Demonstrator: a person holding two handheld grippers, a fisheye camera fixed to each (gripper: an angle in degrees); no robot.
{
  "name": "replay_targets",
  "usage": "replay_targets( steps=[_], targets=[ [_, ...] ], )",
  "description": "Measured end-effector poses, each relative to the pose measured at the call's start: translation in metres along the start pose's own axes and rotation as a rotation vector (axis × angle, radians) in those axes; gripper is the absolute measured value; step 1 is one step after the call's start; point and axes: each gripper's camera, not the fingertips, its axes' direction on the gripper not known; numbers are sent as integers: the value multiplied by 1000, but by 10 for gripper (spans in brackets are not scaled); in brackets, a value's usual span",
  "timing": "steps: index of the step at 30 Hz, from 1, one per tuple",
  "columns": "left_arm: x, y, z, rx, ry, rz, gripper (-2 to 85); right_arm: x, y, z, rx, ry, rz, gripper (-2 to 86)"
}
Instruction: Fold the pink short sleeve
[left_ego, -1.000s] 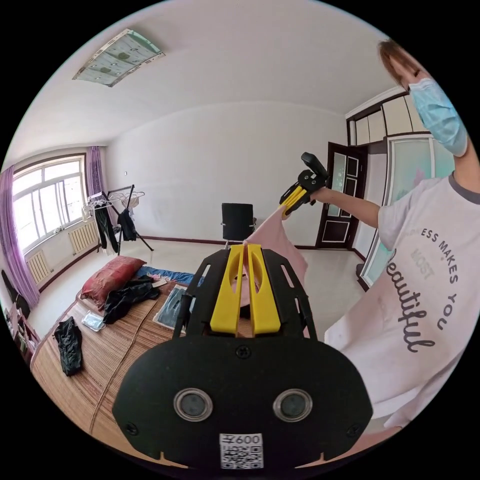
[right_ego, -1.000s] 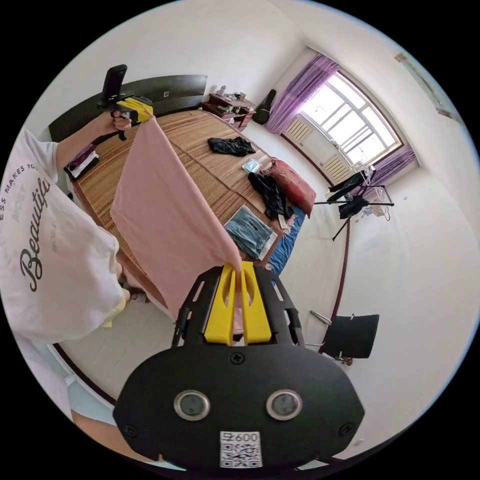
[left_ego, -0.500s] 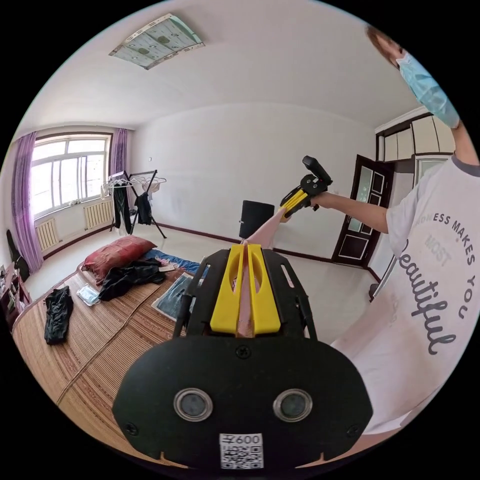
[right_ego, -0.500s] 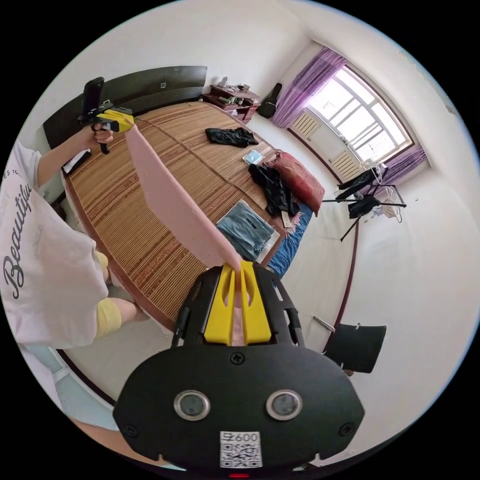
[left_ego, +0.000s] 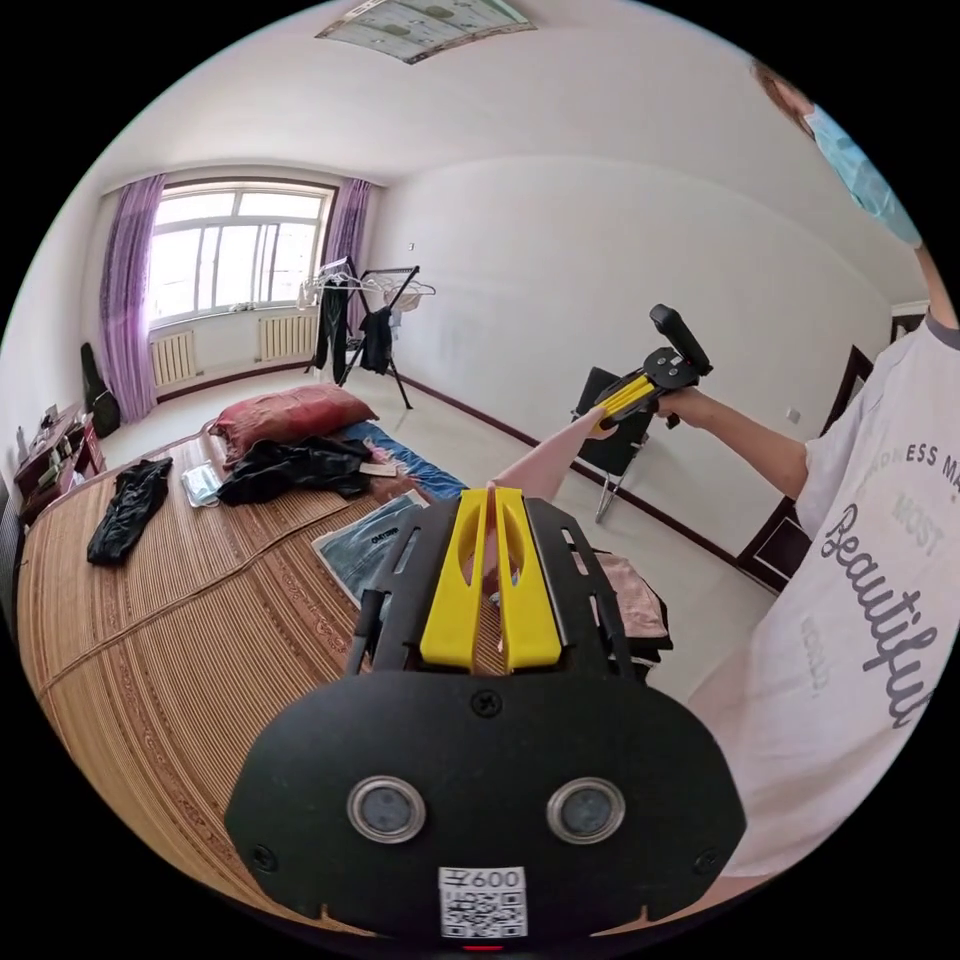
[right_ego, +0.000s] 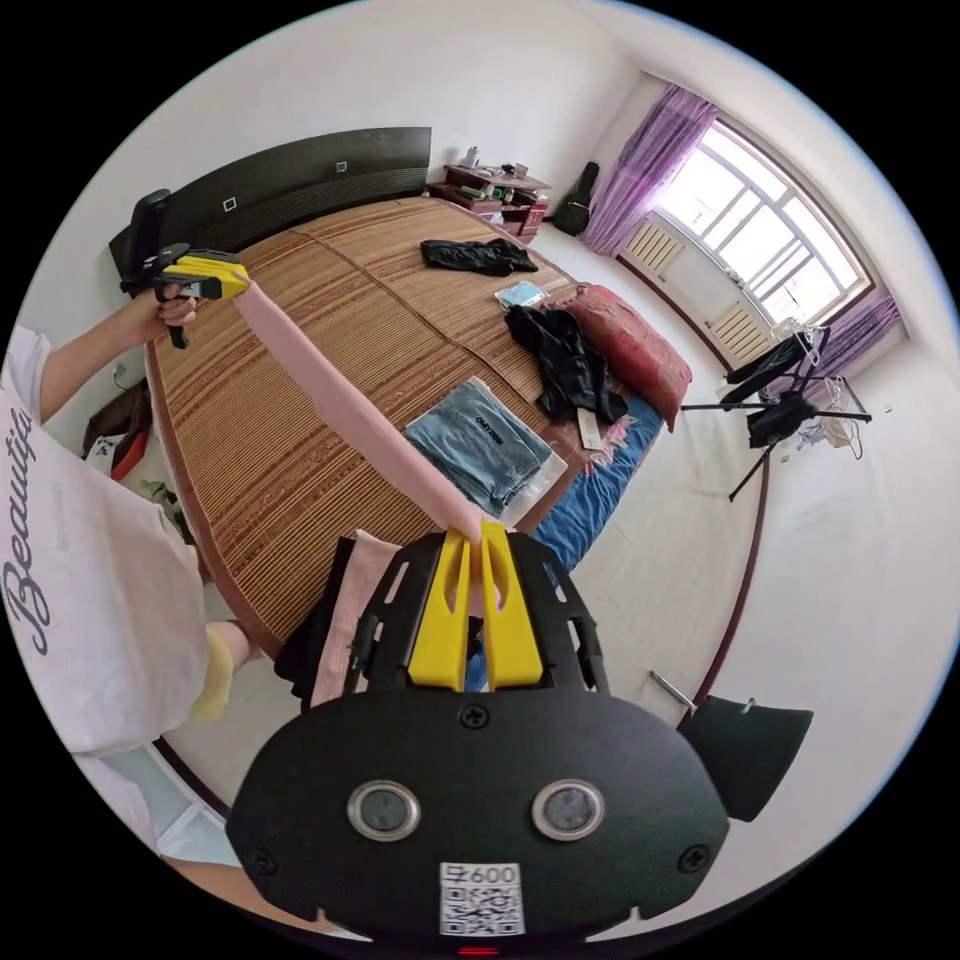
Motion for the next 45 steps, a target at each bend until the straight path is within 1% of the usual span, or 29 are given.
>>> replay_targets(
  steps=[2, 6, 12, 15, 17, 18, 19, 20, 21, 22, 23, 24, 25, 26, 27, 28, 29, 30, 31, 32, 34, 37, 39, 41, 42, 44, 45],
  targets=[
    [-19, -14, 23, 7, -15, -26, 19, 35, -7, -5, 22, 7, 16, -8],
    [-52, -37, 44, 4, -29, -34, 19, 74, -24, -25, 41, 31, 9, -8],
    [-119, -82, 62, -48, -46, -18, 20, 144, -78, -48, -22, 2, -98, -8],
    [-179, -113, 92, -99, -43, -45, 21, 204, -116, -33, -42, -38, -118, -8],
    [-243, -135, 131, -138, -41, -90, 23, 264, -152, 7, -77, -98, -105, -8],
    [-260, -139, 143, -149, -45, -103, 24, 279, -161, 20, -86, -116, -103, -7],
    [-296, -148, 173, -169, -82, -119, 26, 310, -180, 52, -114, -160, -104, -7],
    [-333, -155, 208, -189, -136, -132, 28, 346, -202, 89, -144, -197, -47, -6],
    [-353, -158, 228, -194, -159, -140, 30, 365, -214, 110, -160, -211, -5, -4],
    [-397, -162, 272, -220, -198, -164, 33, 398, -234, 152, -194, -233, 44, -2],
    [-448, -163, 319, -312, -260, -235, 39, 431, -249, 192, -251, -218, 126, 6],
    [-473, -163, 340, -354, -282, -272, 43, 448, -254, 209, -282, -201, 180, 10],
    [-520, -162, 367, -384, -293, -348, 56, 478, -259, 228, -308, -183, 282, 18],
    [-562, -162, 379, -404, -306, -450, 74, 503, -262, 227, -272, -169, 382, 26],
    [-578, -163, 379, -391, -316, -488, 76, 513, -262, 222, -236, -160, 425, 30],
    [-602, -167, 371, -325, -321, -535, 79, 527, -262, 207, -149, -142, 481, 32],
    [-613, -172, 362, -262, -312, -528, 76, 535, -258, 194, -80, -122, 502, 27],
    [-614, -174, 360, -246, -307, -504, 75, 537, -256, 190, -58, -115, 502, 20],
    [-612, -176, 358, -244, -298, -429, 68, 539, -252, 189, -56, -117, 491, 6],
    [-606, -173, 361, -265, -282, -346, 57, 540, -248, 196, -81, -138, 482, 0],
    [-597, -158, 372, -316, -241, -254, 39, 537, -238, 211, -123, -208, 488, -5],
    [-593, -113, 404, -405, -117, -257, 21, 514, -215, 241, -177, -385, 503, -8],
    [-589, -81, 426, -446, -74, -272, 13, 494, -200, 261, -232, -432, 517, -8],
    [-585, -40, 456, -513, -123, -290, 9, 468, -180, 293, -367, -436, 505, -8],
    [-583, -30, 465, -539, -138, -278, 8, 463, -176, 298, -395, -430, 491, -8],
    [-579, 6, 511, -787, -215, -167, 8, 467, -167, 283, -382, -407, 465, -8],
    [-575, 8, 514, -798, -238, -120, 8, 471, -166, 273, -386, -397, 462, -8]
  ],
)
